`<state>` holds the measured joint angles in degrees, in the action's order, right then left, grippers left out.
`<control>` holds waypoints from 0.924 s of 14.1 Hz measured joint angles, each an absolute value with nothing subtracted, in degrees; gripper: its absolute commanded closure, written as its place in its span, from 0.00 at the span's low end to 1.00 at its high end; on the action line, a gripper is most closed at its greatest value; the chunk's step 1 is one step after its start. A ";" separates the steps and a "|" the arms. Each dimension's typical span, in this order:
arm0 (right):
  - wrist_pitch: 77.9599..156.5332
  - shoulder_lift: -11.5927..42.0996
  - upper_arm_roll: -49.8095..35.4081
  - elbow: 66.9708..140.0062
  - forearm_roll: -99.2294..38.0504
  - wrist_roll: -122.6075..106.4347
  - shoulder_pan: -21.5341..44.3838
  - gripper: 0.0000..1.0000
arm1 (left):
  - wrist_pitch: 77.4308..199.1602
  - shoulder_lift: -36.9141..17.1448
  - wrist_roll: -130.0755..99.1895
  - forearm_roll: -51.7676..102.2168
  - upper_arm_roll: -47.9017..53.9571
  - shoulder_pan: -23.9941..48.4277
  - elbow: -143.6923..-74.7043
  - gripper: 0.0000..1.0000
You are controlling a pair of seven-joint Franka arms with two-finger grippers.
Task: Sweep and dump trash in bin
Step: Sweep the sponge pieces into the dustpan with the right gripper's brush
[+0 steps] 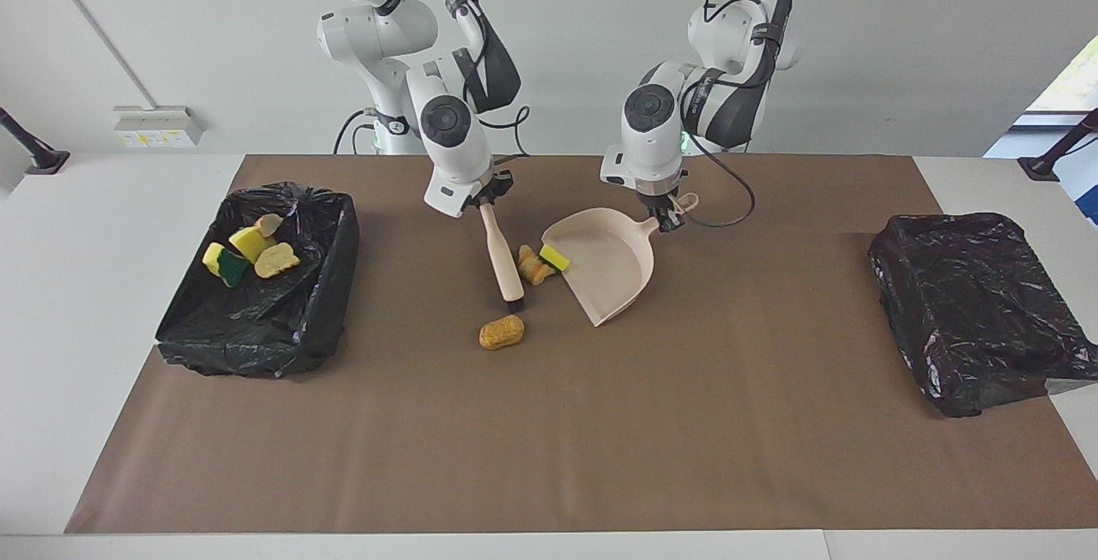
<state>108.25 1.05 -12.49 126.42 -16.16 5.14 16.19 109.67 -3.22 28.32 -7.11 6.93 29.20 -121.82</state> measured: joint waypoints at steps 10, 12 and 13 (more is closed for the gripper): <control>107.71 -2.56 -11.49 123.86 -20.62 6.30 17.80 1.00 | 112.21 -2.92 27.55 -7.77 6.82 29.70 -123.10 1.00; 107.48 -3.26 -11.39 122.78 -10.06 7.29 15.31 1.00 | 113.63 -2.95 27.55 -7.77 6.51 29.51 -123.36 1.00; 107.67 -2.95 -11.37 122.18 -6.22 6.68 13.45 1.00 | 114.06 -3.00 27.55 -7.77 6.29 29.35 -123.36 1.00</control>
